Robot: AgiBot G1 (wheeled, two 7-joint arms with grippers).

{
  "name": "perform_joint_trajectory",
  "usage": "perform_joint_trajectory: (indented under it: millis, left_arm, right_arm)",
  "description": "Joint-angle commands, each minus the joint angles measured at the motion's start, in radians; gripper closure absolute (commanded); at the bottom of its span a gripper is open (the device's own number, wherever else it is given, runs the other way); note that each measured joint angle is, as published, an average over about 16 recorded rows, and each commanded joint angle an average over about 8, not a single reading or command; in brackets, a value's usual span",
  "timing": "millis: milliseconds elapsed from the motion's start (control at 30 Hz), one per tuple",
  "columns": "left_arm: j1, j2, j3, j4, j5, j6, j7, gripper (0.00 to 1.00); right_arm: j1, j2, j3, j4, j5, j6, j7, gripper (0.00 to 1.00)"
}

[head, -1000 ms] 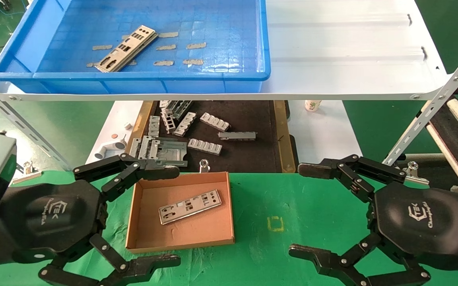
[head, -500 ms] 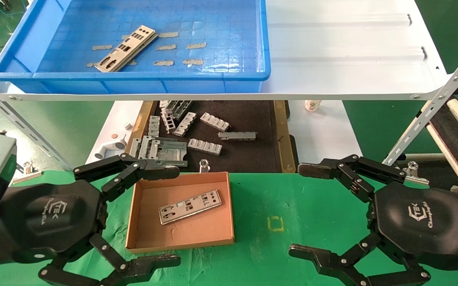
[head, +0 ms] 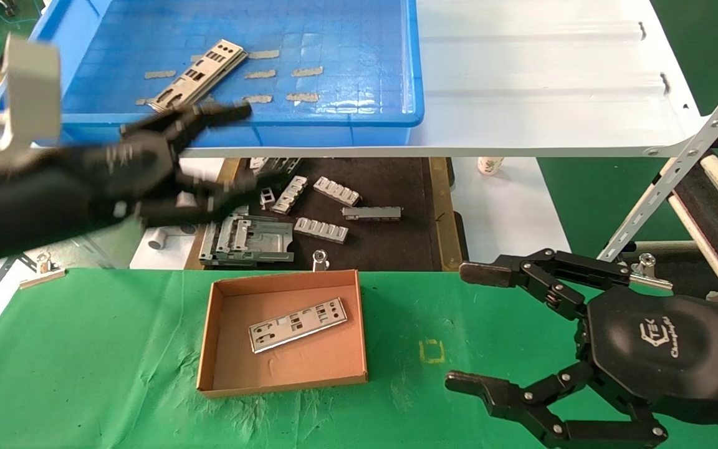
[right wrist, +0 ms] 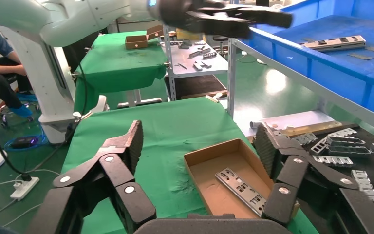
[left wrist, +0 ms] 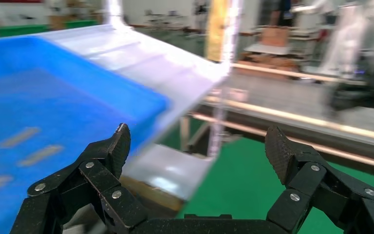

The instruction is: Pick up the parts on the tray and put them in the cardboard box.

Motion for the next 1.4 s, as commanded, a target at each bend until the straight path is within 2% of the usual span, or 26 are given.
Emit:
perform_joint_trajectory:
  millis: [33, 300, 633, 833, 1133, 1167, 1233, 1400]
  left_arm:
    - [-0.043, 0.023, 0.009, 0.040, 0.029, -0.030, 0.001, 0.00]
    - [-0.293, 0.128, 0.089, 0.329, 0.199, -0.097, 0.014, 0.00]
    - [-0.556, 0.238, 0.186, 0.705, 0.387, -0.155, 0.106, 0.00]
    - [-0.627, 0.286, 0.216, 0.847, 0.446, -0.221, 0.149, 0.00]
    - [-0.659, 0.328, 0.232, 0.946, 0.473, -0.258, 0.202, 0.01]
    - [-0.661, 0.330, 0.232, 0.953, 0.473, -0.257, 0.206, 0.05]
    - [-0.664, 0.334, 0.233, 0.965, 0.475, -0.254, 0.216, 0.21]
    - [-0.672, 0.340, 0.232, 0.990, 0.473, -0.255, 0.234, 0.80]
  right_arm:
    - [0.000, 0.000, 0.000, 0.000, 0.000, 0.000, 0.000, 1.00]
    - [0.000, 0.000, 0.000, 0.000, 0.000, 0.000, 0.000, 1.00]
    - [0.000, 0.000, 0.000, 0.000, 0.000, 0.000, 0.000, 1.00]
    - [0.000, 0.000, 0.000, 0.000, 0.000, 0.000, 0.000, 1.00]
    - [0.000, 0.000, 0.000, 0.000, 0.000, 0.000, 0.000, 1.00]
    - [0.000, 0.000, 0.000, 0.000, 0.000, 0.000, 0.000, 1.00]
    - [0.000, 0.000, 0.000, 0.000, 0.000, 0.000, 0.000, 1.00]
    - [0.000, 0.000, 0.000, 0.000, 0.000, 0.000, 0.000, 1.00]
